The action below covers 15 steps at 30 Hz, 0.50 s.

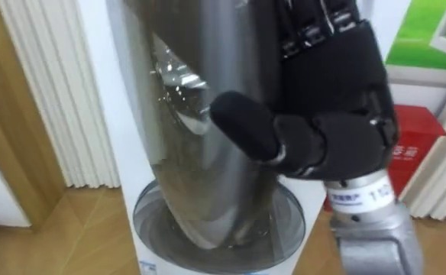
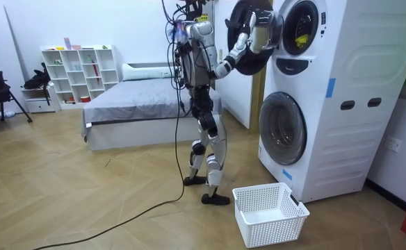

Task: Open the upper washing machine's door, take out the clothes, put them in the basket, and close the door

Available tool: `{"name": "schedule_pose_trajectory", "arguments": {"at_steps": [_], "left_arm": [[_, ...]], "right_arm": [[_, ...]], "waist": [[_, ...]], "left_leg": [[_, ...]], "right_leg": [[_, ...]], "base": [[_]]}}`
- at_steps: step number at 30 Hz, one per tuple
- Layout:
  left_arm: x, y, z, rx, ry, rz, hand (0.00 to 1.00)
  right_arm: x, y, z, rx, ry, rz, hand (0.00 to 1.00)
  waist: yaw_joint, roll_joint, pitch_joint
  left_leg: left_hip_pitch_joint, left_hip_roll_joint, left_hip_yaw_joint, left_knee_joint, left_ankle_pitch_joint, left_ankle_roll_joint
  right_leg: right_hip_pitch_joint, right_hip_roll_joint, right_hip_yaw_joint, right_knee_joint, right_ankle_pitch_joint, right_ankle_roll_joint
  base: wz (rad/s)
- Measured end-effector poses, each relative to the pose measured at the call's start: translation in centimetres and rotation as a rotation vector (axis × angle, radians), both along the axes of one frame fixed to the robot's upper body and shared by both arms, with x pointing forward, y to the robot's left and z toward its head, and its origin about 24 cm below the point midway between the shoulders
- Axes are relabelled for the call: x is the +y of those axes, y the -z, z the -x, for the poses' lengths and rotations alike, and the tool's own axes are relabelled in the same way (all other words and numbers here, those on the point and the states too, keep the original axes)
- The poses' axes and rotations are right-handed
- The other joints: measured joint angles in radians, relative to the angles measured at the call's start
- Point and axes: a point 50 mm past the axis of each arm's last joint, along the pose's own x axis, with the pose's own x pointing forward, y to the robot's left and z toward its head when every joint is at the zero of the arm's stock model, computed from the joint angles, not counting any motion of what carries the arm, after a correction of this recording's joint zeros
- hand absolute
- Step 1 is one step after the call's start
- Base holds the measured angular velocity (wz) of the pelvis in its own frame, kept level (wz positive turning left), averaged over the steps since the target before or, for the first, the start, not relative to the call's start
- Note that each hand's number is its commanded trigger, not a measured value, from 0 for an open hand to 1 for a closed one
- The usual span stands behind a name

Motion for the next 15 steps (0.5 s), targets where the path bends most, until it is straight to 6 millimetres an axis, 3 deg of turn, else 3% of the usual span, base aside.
{"name": "schedule_pose_trajectory", "arguments": {"at_steps": [4, 8, 11, 15], "left_arm": [[-0.3, 0.0, -0.2, 0.002, -0.003, 0.003, 0.00], [-0.3, 0.0, -0.2, 0.009, -0.008, 0.000, 0.00], [-0.4, 0.0, -0.2, 0.007, -0.007, 0.001, 0.00], [-0.4, 0.0, -0.2, 0.009, -0.006, 0.002, 0.00]], "right_arm": [[2.1, 0.1, 0.2, -0.015, -0.123, 0.027, 0.00], [4.3, 1.5, 0.7, 0.033, -0.258, 0.124, 0.00], [5.8, 3.6, 0.9, 0.122, -0.343, 0.272, 0.00], [6.3, 4.8, 1.2, 0.142, -0.362, 0.400, 0.00]], "waist": [[0.034, 0.003, -0.0006], [0.060, 0.004, -0.0008], [0.062, 0.003, -0.0007], [0.064, 0.004, -0.0003]], "left_leg": [[-0.010, 0.000, -0.024, 0.001, 0.006, -0.002], [-0.015, -0.003, -0.035, 0.000, 0.011, -0.008], [-0.023, -0.008, -0.049, 0.000, 0.011, -0.006], [-0.028, -0.012, -0.062, -0.001, 0.009, -0.002]], "right_leg": [[0.000, -0.002, -0.012, -0.002, -0.003, -0.004], [0.003, -0.007, -0.026, -0.002, -0.007, 0.000], [0.004, -0.015, -0.042, -0.003, -0.010, 0.005], [0.004, -0.017, -0.048, -0.004, -0.009, 0.007]], "base": [[0.18], [0.11], [0.15], [0.08]]}}
